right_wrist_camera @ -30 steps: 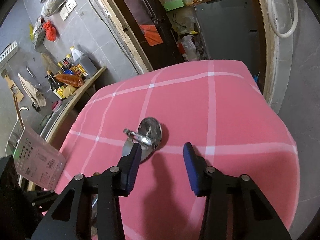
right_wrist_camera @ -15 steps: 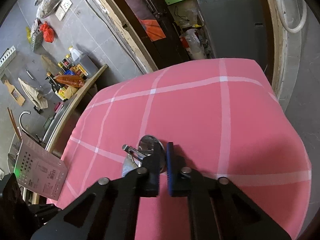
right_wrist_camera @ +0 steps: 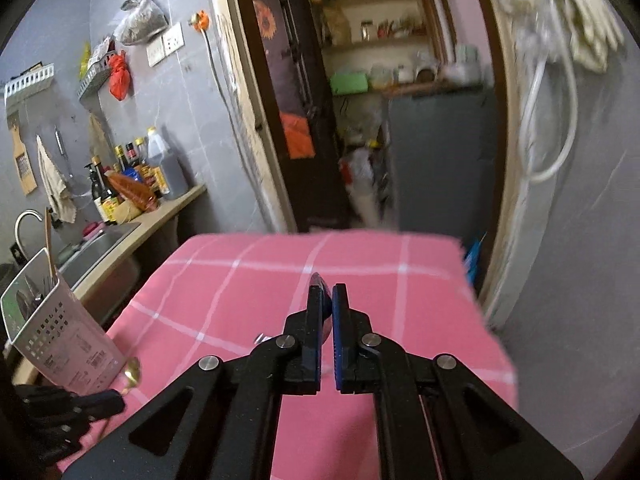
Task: Organize utensils
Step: 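Carry the gold spoon and can opener into the caddy and open both tools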
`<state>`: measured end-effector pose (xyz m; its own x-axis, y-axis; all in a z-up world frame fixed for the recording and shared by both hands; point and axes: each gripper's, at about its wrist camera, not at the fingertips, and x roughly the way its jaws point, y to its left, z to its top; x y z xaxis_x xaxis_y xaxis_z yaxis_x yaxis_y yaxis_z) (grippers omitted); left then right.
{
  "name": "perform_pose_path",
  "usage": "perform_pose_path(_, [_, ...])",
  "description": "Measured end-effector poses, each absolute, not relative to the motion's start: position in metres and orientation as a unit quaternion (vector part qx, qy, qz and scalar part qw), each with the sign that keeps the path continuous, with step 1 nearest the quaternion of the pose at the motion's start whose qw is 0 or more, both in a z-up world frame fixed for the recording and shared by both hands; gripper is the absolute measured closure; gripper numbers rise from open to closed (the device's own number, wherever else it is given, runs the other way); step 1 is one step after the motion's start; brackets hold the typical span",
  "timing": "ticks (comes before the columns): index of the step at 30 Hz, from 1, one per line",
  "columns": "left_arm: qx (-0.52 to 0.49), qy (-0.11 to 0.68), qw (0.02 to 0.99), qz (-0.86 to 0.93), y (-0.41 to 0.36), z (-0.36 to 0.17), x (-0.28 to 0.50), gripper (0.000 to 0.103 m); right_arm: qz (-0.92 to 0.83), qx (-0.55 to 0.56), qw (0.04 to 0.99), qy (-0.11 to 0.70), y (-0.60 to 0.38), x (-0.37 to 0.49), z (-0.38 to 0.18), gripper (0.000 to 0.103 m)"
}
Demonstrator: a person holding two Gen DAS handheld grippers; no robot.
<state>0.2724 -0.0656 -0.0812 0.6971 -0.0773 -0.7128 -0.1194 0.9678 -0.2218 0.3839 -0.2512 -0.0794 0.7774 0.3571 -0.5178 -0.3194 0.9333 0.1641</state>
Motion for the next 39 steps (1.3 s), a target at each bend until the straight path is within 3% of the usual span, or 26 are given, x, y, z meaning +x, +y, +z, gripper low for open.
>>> perform_pose_path(20, [-0.201,0.25,0.946,-0.049,-0.015,0.023,0.224,0.099,0.183,0.001,0.967,0.178,-0.213,0.301,0.059,0.099])
perform_pose_path(29, [-0.209,0.192,0.959,-0.027,0.051,0.059,0.207,0.099,0.217,-0.007,0.964,0.157,-0.152,0.267,0.081,0.099])
perform_pose_path(39, [-0.248,0.158,0.956,-0.016,0.11,0.052,0.216,0.099,0.223,-0.049,0.964,0.14,-0.088,0.239,0.087,0.099])
